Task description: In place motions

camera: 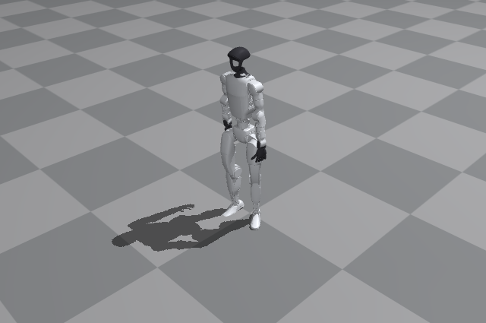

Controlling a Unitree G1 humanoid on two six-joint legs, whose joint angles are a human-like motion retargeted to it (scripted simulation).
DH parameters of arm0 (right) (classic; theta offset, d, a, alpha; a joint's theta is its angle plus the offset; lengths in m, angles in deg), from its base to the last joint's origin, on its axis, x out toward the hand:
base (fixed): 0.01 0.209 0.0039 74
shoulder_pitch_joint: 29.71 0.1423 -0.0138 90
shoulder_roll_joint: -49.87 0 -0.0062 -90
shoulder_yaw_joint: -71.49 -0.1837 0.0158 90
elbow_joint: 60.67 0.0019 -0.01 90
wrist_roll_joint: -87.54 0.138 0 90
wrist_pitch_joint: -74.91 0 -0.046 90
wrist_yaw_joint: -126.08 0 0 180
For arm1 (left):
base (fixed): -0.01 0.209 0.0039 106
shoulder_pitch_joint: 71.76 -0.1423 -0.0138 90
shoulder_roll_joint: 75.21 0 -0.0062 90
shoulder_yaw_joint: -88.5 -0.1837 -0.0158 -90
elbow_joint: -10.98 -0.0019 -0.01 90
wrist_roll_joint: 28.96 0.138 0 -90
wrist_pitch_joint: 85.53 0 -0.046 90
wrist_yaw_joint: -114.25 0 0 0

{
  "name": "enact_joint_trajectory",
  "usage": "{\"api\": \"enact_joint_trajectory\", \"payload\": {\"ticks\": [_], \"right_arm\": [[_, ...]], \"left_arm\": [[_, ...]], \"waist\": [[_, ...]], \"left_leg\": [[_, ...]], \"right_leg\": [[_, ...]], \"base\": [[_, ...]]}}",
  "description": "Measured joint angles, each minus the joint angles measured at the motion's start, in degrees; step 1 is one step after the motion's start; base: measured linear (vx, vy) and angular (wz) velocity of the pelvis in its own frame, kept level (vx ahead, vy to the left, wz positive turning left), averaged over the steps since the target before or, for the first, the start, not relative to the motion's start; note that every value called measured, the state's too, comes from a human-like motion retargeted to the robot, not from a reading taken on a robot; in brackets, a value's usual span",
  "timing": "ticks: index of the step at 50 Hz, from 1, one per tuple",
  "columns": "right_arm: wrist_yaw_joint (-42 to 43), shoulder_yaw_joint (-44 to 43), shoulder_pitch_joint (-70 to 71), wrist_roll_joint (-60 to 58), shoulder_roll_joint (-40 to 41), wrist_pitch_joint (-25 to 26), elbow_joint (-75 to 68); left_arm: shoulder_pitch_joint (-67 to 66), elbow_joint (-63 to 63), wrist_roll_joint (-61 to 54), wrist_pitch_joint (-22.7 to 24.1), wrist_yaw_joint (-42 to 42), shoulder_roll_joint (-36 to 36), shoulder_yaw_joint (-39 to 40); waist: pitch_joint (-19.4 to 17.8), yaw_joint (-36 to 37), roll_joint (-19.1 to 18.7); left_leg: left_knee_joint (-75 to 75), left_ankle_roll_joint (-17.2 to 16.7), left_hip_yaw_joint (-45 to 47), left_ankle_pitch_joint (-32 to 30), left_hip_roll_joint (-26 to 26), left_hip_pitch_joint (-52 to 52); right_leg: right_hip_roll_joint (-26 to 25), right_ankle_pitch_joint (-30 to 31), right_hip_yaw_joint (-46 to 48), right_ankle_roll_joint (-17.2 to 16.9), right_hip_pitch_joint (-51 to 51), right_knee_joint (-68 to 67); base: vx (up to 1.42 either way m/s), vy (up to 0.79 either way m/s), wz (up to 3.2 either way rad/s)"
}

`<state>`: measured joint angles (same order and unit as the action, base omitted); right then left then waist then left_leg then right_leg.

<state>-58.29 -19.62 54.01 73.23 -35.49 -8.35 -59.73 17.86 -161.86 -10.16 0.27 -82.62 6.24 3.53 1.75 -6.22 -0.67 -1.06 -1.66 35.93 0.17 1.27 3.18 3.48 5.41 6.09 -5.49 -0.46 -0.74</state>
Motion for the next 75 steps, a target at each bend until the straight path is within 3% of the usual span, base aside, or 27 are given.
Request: {"api": "enact_joint_trajectory", "payload": {"ticks": [14, 22, 28, 35, 42, 46, 56, 65, 75], "right_arm": [[0.36, 1.39, 2.82, -0.44, -1.76, -0.35, 3.54], [0.3, 1.19, 2.17, 0.0, -1.48, -0.73, 1.33], [-0.4, 1.69, 0.71, -1.59, -1.38, -1.25, 0.03], [-0.69, 1.24, -0.88, -3.17, -1.57, -1.72, 0.01], [0.55, -0.37, 0.79, -4.18, -3.67, -1.22, 0.56], [2.12, -1.62, 2.07, -4.02, -4.8, -0.61, 1.76], [2.31, -1.74, 10.68, 0.55, -3.38, -1.64, 14.01], [0.66, 3.2, 15.92, -3.24, -1.92, -4.85, 19.89], [0.01, 3.94, 12.37, -5.49, -2.08, -4.33, 14.27]], "left_arm": [[-3.26, -2.51, -1.23, -1.32, 1.89, 0.83, 3.55], [-2.05, -1.23, -0.82, -1.17, 1.56, 1.67, 2.9], [-1.02, 0.89, -1.1, -0.53, 1.11, 1.94, 2.01], [0.46, 1.98, 0.09, -0.02, 2.36, 3.82, 2.32], [1.39, 2.15, -1.51, 0.02, 5.7, 6.58, 4.86], [-0.57, -0.03, -2.16, -0.67, 8.34, 8.05, 7.07], [-12.02, -7.68, 0.01, -1.55, 10.16, 5.77, 12.3], [-15.62, -9.65, -1.77, -1.52, 9.43, 0.57, 16.11], [-9.2, -1.82, -5.1, -1.4, 7.12, 4.65, 14.18]], "waist": [[-0.34, 4.34, 0.41], [0.02, 8.62, 1.11], [-0.07, 13.47, 2.05], [1.02, 24.42, 4.78], [-4.07, 37.22, 7.69], [-5.01, 42.49, 8.97], [-7.06, 49.55, 9.68], [-7.06, 48.46, 9.85], [-6.94, 45.67, 11.08]], "left_leg": [[1.14, 1.2, -6.19, -1.95, -0.88, -3.17], [3.51, 1.83, -17.14, -4.81, -2.77, -8.88], [3.5, 0.21, -25.83, -9.01, -5.97, -12.51], [2.15, -3.87, -33.82, -14.89, -9.72, -17.2], [0.36, -6.28, -46.5, -19.31, -15.76, -17.62], [-0.43, -6.16, -51.42, -21.02, -18.53, -17.57], [-0.99, -4.72, -53.0, -22.26, -19.87, -17.69], [-0.84, -3.1, -52.04, -22.04, -19.71, -17.66], [-0.37, -0.78, -49.9, -19.51, -18.62, -16.32]], "right_leg": [[1.8, -2.0, 5.99, -0.49, 2.28, 0.31], [3.64, -5.84, 16.48, -1.3, 6.77, 1.05], [4.79, -9.11, 28.5, -2.97, 10.89, 1.67], [5.02, -12.84, 46.34, -6.09, 13.49, 0.84], [4.85, -15.3, 59.21, -8.15, 17.84, -0.77], [4.61, -15.88, 63.87, -9.2, 18.9, -1.53], [4.81, -15.97, 65.65, -9.51, 18.58, -2.01], [5.37, -15.44, 64.76, -9.51, 18.14, -2.09], [5.64, -14.41, 62.97, -9.51, 18.09, -1.99]], "base": [[0.0, 0.06, 0.4], [0.0, 0.18, 1.55], [-0.06, 0.27, 2.14], [-0.17, 0.27, 2.14], [-0.21, 0.06, 1.74], [-0.01, 0.01, 1.37], [-0.01, 0.0, 0.21], [0.01, 0.0, -0.04], [0.08, -0.05, -0.25]]}}
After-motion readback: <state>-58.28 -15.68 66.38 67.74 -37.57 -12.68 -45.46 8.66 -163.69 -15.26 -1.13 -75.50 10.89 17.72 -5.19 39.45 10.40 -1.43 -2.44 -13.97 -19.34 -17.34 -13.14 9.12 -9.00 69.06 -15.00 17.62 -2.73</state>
